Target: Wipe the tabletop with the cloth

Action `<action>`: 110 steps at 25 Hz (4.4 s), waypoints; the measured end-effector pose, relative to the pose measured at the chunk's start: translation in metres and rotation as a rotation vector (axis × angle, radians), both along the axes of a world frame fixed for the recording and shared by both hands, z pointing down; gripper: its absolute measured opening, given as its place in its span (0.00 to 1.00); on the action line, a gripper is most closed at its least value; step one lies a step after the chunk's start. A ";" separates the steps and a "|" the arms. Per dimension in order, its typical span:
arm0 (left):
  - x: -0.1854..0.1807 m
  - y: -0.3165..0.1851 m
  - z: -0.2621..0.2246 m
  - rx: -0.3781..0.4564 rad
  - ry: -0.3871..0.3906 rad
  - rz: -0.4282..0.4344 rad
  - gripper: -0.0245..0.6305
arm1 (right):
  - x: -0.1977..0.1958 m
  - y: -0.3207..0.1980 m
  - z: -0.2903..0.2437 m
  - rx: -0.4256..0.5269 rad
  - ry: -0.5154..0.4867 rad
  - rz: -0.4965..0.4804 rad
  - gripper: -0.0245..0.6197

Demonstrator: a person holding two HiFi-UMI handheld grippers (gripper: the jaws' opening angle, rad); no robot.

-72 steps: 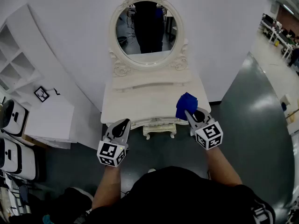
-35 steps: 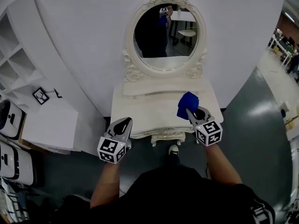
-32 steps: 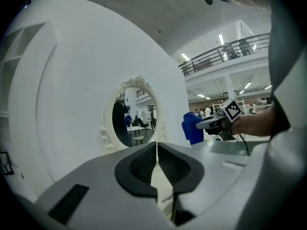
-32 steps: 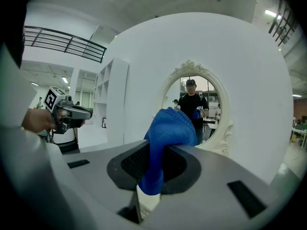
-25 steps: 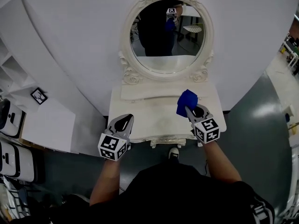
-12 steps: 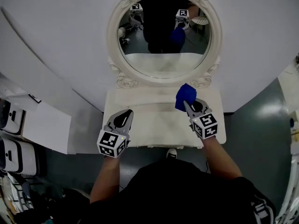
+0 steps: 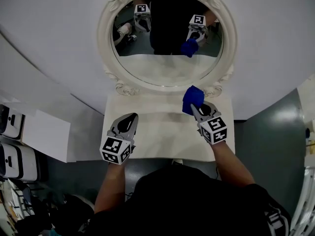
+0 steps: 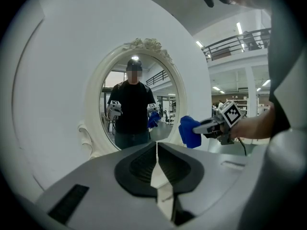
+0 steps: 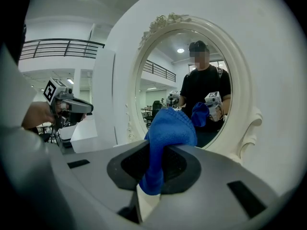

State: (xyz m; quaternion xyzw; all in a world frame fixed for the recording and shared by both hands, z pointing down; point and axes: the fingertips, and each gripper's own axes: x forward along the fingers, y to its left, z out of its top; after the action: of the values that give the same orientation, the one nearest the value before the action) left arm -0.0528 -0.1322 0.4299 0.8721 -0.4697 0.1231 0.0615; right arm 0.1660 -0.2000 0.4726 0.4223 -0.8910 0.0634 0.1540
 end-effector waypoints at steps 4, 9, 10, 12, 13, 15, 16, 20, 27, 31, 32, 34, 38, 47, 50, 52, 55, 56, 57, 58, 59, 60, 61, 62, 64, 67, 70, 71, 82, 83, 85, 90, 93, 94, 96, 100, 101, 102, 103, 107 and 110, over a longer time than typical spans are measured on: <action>-0.005 -0.007 0.003 -0.007 -0.002 -0.010 0.06 | -0.007 -0.010 0.005 -0.016 0.002 -0.014 0.10; -0.021 -0.013 0.005 0.002 -0.010 -0.017 0.07 | -0.021 -0.014 0.005 -0.018 0.012 -0.016 0.10; -0.024 -0.014 0.006 0.004 -0.012 -0.016 0.06 | -0.024 -0.015 0.004 -0.019 0.014 -0.014 0.10; -0.030 -0.017 0.007 0.003 -0.012 -0.009 0.06 | -0.029 -0.015 0.004 -0.023 0.019 -0.006 0.10; -0.033 -0.018 0.008 0.003 -0.011 -0.004 0.06 | -0.031 -0.015 0.004 -0.026 0.021 -0.001 0.10; -0.040 -0.020 0.009 0.001 -0.012 0.006 0.06 | -0.037 -0.015 0.005 -0.034 0.022 0.007 0.10; -0.043 -0.021 0.009 0.001 -0.012 0.010 0.06 | -0.040 -0.016 0.006 -0.039 0.023 0.010 0.10; -0.062 -0.025 0.009 0.004 -0.007 0.006 0.06 | -0.054 -0.021 0.020 -0.068 0.036 0.013 0.10; -0.112 -0.021 0.019 0.009 -0.013 -0.063 0.06 | -0.103 -0.028 0.061 -0.159 0.044 -0.045 0.10; -0.143 -0.013 0.026 -0.003 -0.006 -0.114 0.06 | -0.149 -0.031 0.090 -0.212 0.062 -0.122 0.10; -0.151 -0.010 0.029 -0.008 -0.004 -0.128 0.07 | -0.163 -0.030 0.098 -0.230 0.062 -0.143 0.10; -0.169 -0.003 0.034 -0.019 -0.001 -0.160 0.06 | -0.193 -0.027 0.116 -0.266 0.068 -0.193 0.10; -0.208 0.010 0.045 -0.041 -0.001 -0.233 0.06 | -0.249 -0.015 0.163 -0.353 0.112 -0.296 0.10; -0.279 0.047 0.067 -0.091 0.002 -0.379 0.06 | -0.350 0.022 0.237 -0.463 0.230 -0.510 0.10; -0.296 0.059 0.073 -0.105 0.001 -0.418 0.06 | -0.385 0.034 0.254 -0.488 0.246 -0.569 0.10; -0.307 0.069 0.076 -0.117 0.000 -0.444 0.06 | -0.407 0.044 0.265 -0.508 0.257 -0.606 0.10; -0.321 0.074 0.078 -0.125 -0.002 -0.465 0.06 | -0.437 0.050 0.277 -0.527 0.270 -0.636 0.10; -0.326 0.075 0.079 -0.126 -0.002 -0.468 0.06 | -0.446 0.050 0.281 -0.531 0.276 -0.641 0.10; -0.330 0.076 0.079 -0.127 -0.002 -0.473 0.07 | -0.454 0.050 0.285 -0.535 0.283 -0.645 0.10; -0.334 0.078 0.079 -0.130 -0.003 -0.480 0.06 | -0.462 0.052 0.290 -0.542 0.291 -0.650 0.10; -0.338 0.082 0.080 -0.134 -0.003 -0.488 0.06 | -0.469 0.055 0.295 -0.552 0.299 -0.656 0.10; -0.342 0.086 0.080 -0.139 -0.004 -0.497 0.06 | -0.476 0.059 0.301 -0.563 0.307 -0.659 0.10; -0.346 0.089 0.081 -0.144 -0.006 -0.505 0.06 | -0.481 0.061 0.306 -0.576 0.316 -0.659 0.10; -0.351 0.092 0.082 -0.148 -0.007 -0.512 0.06 | -0.487 0.062 0.312 -0.589 0.325 -0.656 0.10; -0.359 0.099 0.085 -0.159 -0.012 -0.527 0.06 | -0.496 0.065 0.325 -0.609 0.344 -0.649 0.10; -0.371 0.110 0.089 -0.175 -0.019 -0.549 0.06 | -0.507 0.069 0.343 -0.635 0.371 -0.646 0.10; -0.380 0.119 0.092 -0.185 -0.021 -0.566 0.06 | -0.511 0.073 0.356 -0.656 0.392 -0.643 0.10; -0.382 0.121 0.093 -0.188 -0.021 -0.569 0.06 | -0.511 0.074 0.360 -0.661 0.400 -0.640 0.10; -0.378 0.110 0.096 -0.193 -0.020 -0.531 0.06 | -0.483 0.063 0.379 -0.687 0.415 -0.593 0.10; -0.375 0.106 0.095 -0.191 -0.020 -0.520 0.06 | -0.477 0.061 0.379 -0.688 0.414 -0.585 0.10; -0.367 0.098 0.093 -0.187 -0.020 -0.492 0.07 | -0.463 0.058 0.378 -0.691 0.413 -0.565 0.10; -0.339 0.072 0.089 -0.170 -0.015 -0.408 0.06 | -0.417 0.047 0.378 -0.707 0.404 -0.490 0.10; -0.316 0.055 0.090 -0.165 -0.014 -0.347 0.07 | -0.384 0.039 0.378 -0.709 0.403 -0.433 0.10; -0.308 0.049 0.090 -0.163 -0.014 -0.323 0.06 | -0.371 0.036 0.379 -0.714 0.400 -0.408 0.10; -0.288 0.037 0.089 -0.158 -0.013 -0.278 0.06 | -0.341 0.030 0.379 -0.724 0.393 -0.359 0.10; -0.248 0.019 0.083 -0.150 -0.012 -0.220 0.07 | -0.284 0.025 0.377 -0.736 0.386 -0.297 0.10; -0.239 0.015 0.082 -0.149 -0.012 -0.206 0.07 | -0.271 0.023 0.376 -0.738 0.383 -0.283 0.10; -0.229 0.011 0.082 -0.148 -0.012 -0.191 0.06 | -0.258 0.022 0.376 -0.739 0.379 -0.268 0.10; -0.218 0.007 0.082 -0.148 -0.013 -0.176 0.07 | -0.244 0.020 0.377 -0.740 0.374 -0.252 0.10; -0.171 -0.010 0.083 -0.146 -0.016 -0.097 0.06 | -0.188 0.020 0.377 -0.747 0.352 -0.180 0.10; -0.135 -0.024 0.085 -0.143 -0.017 -0.046 0.06 | -0.147 0.018 0.377 -0.752 0.340 -0.137 0.10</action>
State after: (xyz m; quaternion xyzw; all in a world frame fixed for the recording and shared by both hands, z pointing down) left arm -0.1874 -0.1563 0.5146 0.8533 -0.4800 0.1625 0.1225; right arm 0.0188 -0.1815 0.8493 0.2810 -0.7937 0.3035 0.4461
